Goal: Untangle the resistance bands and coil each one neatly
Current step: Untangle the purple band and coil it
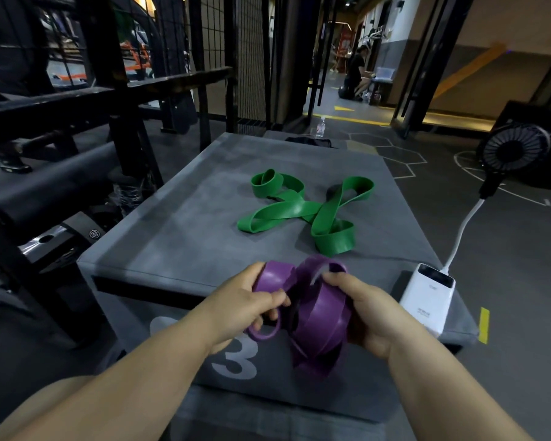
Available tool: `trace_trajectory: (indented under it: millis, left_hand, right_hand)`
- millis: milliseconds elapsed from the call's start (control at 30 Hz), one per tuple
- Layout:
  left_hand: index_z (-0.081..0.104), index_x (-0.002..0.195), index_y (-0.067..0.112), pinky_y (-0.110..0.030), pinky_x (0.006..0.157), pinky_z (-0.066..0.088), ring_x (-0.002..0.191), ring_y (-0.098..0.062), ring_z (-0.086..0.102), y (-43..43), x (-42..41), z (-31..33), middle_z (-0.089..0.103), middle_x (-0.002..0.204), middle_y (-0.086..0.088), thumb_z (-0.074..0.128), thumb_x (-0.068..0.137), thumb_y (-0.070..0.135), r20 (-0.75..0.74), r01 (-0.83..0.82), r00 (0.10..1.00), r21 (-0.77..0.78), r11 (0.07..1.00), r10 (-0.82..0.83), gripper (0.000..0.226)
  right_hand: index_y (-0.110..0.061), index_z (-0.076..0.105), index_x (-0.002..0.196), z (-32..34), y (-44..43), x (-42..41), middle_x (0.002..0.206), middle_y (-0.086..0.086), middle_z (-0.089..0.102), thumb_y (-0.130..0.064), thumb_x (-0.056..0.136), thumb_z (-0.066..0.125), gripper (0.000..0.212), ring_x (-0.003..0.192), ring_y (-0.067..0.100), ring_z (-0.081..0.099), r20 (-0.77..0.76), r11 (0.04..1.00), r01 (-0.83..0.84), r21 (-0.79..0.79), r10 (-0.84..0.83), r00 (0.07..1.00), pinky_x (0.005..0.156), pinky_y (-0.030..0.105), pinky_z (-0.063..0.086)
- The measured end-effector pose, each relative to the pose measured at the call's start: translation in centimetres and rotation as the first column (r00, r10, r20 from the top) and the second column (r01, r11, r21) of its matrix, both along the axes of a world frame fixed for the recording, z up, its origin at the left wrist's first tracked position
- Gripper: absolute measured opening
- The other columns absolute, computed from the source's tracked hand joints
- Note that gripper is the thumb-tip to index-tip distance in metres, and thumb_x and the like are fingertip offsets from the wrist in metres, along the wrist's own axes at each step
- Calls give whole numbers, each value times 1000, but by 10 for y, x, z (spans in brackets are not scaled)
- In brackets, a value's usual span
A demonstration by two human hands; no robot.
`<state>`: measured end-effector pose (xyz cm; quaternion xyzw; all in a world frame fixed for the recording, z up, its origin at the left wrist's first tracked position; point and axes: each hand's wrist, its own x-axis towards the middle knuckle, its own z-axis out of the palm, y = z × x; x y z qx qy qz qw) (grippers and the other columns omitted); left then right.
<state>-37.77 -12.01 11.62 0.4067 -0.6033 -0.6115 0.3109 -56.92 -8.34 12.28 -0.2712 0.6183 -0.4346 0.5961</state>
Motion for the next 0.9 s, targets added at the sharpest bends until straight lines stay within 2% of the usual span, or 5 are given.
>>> trace_trajectory:
  millis: [133, 333, 533, 733, 900]
  left_hand:
    - [64, 97, 5, -35, 79, 52, 83, -18, 61, -4, -2, -7, 68, 86, -6, 53, 96, 15, 15, -26, 1000, -61, 998, 27, 15]
    - [60, 98, 7, -57, 94, 46, 100, -32, 64, 1, -6, -11, 67, 102, -16, 46, 74, 63, 108, -47, 992, -187, 981, 68, 62]
    - [53, 100, 0, -55, 91, 43, 101, -35, 58, -2, -5, -13, 60, 105, -22, 38, 77, 45, 279, -32, 957, -172, 985, 80, 52]
    - [62, 107, 26, -49, 92, 50, 99, -25, 64, 3, -7, -12, 71, 101, -2, 48, 84, 49, 333, 140, 940, -183, 973, -72, 35]
    - [61, 101, 22, -26, 76, 52, 79, -7, 68, 2, -11, -18, 74, 83, 7, 66, 85, 27, 331, -118, 923, -250, 961, 199, 18]
  right_hand:
    - [-9, 70, 105, -7, 2, 14, 95, 12, 75, -31, 85, 68, 30, 84, 28, 70, -50, 997, -78, 28, 80, 996, 87, 44, 54]
    - [-13, 71, 98, -8, 5, 24, 95, 9, 76, -54, 63, 67, 54, 87, 24, 71, -56, 982, -178, -65, 174, 983, 99, 47, 47]
    - [-5, 71, 92, -9, 6, 27, 89, 16, 75, -46, 67, 63, 48, 77, 24, 73, 47, 978, -90, -187, 100, 994, 79, 38, 53]
    - [-6, 68, 91, -9, 3, 24, 77, 10, 75, -55, 82, 51, 52, 66, 19, 73, -2, 976, 11, -217, -12, 1000, 62, 31, 53]
    - [-3, 71, 89, -14, 1, 28, 78, 8, 75, -79, 54, 51, 87, 78, 22, 72, -259, 970, -63, -236, 0, 966, 82, 37, 53]
